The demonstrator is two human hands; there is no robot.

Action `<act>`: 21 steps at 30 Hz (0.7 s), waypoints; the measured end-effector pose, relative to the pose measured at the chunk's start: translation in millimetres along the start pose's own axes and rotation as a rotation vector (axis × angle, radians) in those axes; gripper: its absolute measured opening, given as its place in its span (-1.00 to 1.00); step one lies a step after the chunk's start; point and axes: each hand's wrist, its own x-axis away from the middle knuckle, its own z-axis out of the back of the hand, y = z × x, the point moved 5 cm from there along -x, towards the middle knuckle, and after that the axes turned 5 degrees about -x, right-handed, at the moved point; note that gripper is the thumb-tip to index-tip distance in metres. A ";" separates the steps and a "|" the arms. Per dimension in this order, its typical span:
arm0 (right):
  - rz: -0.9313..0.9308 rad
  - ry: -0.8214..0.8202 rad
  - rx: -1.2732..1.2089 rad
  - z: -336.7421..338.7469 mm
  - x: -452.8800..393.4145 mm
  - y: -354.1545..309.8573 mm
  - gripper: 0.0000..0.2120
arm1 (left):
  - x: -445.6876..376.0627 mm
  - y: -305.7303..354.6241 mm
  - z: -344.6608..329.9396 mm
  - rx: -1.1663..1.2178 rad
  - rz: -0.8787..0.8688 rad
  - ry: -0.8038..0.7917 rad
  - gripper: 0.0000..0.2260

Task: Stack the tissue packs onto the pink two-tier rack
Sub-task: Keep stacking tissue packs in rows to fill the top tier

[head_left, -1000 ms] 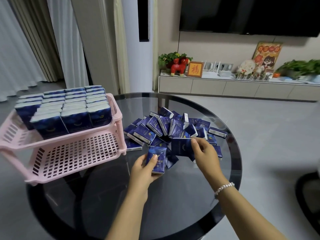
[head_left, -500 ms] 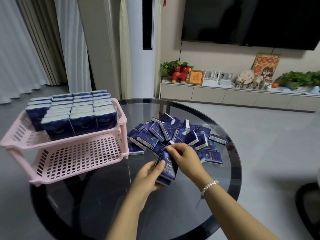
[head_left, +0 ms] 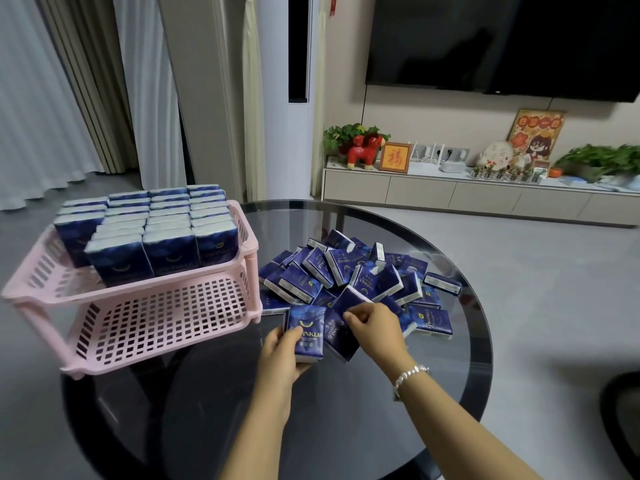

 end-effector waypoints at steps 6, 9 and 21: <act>0.015 -0.055 0.324 -14.5 9.7 13.6 -0.59 | 3.7 4.8 3.8 0.003 -0.005 0.075 -0.86; -0.004 -0.065 0.295 -16.1 16.7 17.3 -0.65 | 8.1 9.5 3.1 -0.005 -0.018 0.078 -0.80; 0.025 -0.049 0.181 -20.2 47.0 30.7 -0.65 | 10.5 6.7 2.3 -0.059 -0.033 0.071 -0.77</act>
